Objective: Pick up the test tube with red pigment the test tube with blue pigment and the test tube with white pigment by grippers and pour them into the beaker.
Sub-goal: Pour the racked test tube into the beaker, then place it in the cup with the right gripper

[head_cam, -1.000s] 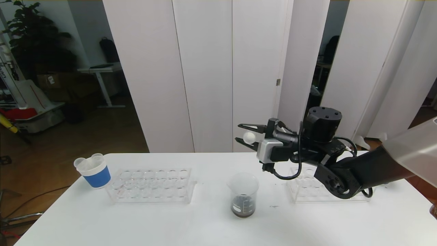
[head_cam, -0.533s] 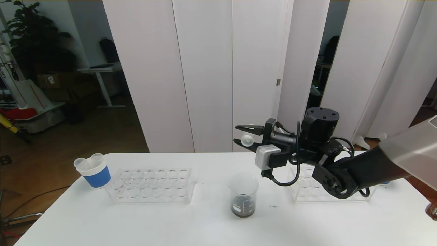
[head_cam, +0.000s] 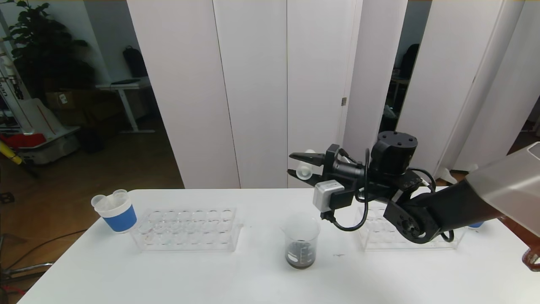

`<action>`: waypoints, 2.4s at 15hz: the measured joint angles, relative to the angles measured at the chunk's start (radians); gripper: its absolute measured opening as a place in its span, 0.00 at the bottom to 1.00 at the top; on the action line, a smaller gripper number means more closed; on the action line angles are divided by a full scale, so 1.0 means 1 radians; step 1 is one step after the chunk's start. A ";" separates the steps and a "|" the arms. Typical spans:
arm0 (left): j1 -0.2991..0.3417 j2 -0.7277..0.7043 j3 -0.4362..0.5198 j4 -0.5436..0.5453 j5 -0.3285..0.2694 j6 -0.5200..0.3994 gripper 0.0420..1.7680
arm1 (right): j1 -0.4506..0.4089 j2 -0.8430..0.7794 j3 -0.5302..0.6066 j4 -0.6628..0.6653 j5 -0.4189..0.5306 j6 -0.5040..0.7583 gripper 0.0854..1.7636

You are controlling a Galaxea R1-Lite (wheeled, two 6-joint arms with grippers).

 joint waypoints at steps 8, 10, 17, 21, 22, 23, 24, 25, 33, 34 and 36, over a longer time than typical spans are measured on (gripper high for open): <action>0.000 0.000 0.000 0.000 0.000 0.000 0.99 | 0.009 0.002 0.000 -0.002 -0.013 -0.072 0.31; 0.000 0.000 0.000 0.000 0.000 0.000 0.99 | 0.013 0.001 0.003 -0.004 -0.012 -0.081 0.31; 0.000 0.000 0.000 0.000 0.000 0.000 0.99 | 0.008 -0.001 0.005 -0.007 -0.009 -0.088 0.31; 0.000 0.000 0.000 0.000 0.000 0.000 0.99 | 0.003 -0.002 0.006 -0.006 -0.008 -0.106 0.31; 0.000 0.000 0.000 0.000 0.000 0.000 0.99 | 0.002 -0.002 0.008 -0.006 -0.008 -0.108 0.31; 0.000 0.000 0.000 0.000 0.000 0.000 0.99 | 0.002 -0.001 0.008 -0.006 -0.008 -0.111 0.31; 0.000 0.000 0.000 0.000 0.000 0.000 0.99 | 0.002 -0.001 0.008 -0.006 -0.008 -0.117 0.31; 0.000 0.000 0.000 0.000 0.000 0.000 0.99 | 0.002 -0.001 0.007 -0.005 -0.008 -0.121 0.31; 0.000 0.000 0.000 0.000 0.000 0.000 0.99 | 0.001 -0.001 0.002 -0.005 -0.009 -0.161 0.31; 0.000 0.000 0.000 0.000 0.001 0.000 0.99 | 0.000 -0.001 0.002 -0.005 -0.009 -0.169 0.31; 0.000 0.000 0.000 0.000 0.000 0.000 0.99 | 0.000 -0.001 0.002 -0.005 -0.010 -0.191 0.31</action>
